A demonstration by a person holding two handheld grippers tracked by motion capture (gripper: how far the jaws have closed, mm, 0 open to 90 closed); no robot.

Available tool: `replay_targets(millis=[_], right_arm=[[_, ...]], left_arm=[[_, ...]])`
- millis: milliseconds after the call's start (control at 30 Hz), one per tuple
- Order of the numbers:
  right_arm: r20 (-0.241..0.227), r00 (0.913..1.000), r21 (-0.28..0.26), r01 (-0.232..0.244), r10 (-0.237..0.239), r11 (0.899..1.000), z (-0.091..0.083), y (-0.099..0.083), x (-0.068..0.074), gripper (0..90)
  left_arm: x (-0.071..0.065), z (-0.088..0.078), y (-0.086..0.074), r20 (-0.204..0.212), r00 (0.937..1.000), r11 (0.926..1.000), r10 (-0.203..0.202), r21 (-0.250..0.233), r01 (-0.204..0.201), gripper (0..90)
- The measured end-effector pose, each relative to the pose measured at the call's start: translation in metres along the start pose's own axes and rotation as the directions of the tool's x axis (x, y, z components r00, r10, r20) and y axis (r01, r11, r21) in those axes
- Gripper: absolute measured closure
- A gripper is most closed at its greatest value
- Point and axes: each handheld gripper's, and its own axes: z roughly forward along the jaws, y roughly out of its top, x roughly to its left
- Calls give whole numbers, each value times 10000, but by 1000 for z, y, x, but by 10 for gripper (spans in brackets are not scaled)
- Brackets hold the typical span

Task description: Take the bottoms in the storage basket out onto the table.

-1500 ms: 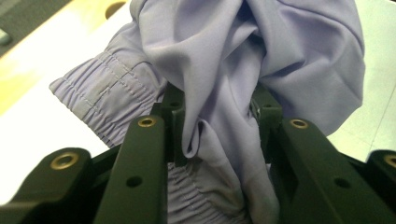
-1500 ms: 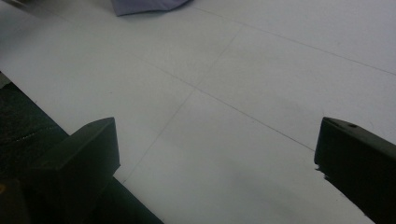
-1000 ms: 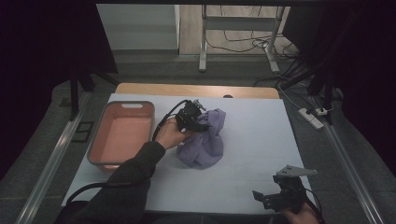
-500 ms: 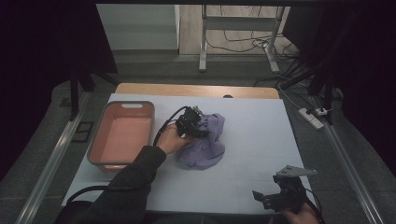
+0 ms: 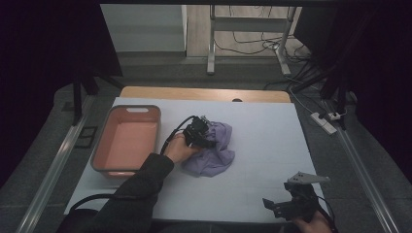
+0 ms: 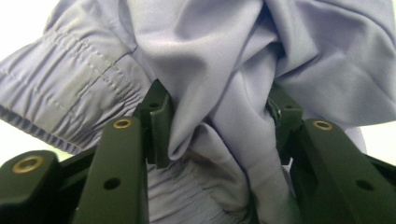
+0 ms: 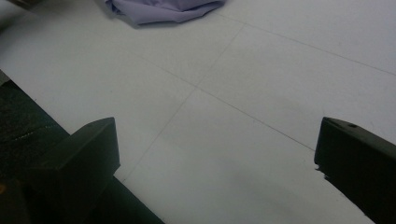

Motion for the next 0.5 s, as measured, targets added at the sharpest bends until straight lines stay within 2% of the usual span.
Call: replay_targets(millis=[367, 500], right_arm=[[-7, 10000, 43, -1, 1, 10000, 0, 0, 0, 1], [-12, 10000, 49, 4, -4, 10000, 0, 0, 0, 1]], left_arm=[[-3, 8, -3, -19, 9990, 9989, 444, 130, -443, 457], [-6, 10, -4, -145, 9975, 9976, 692, 101, -691, 428]])
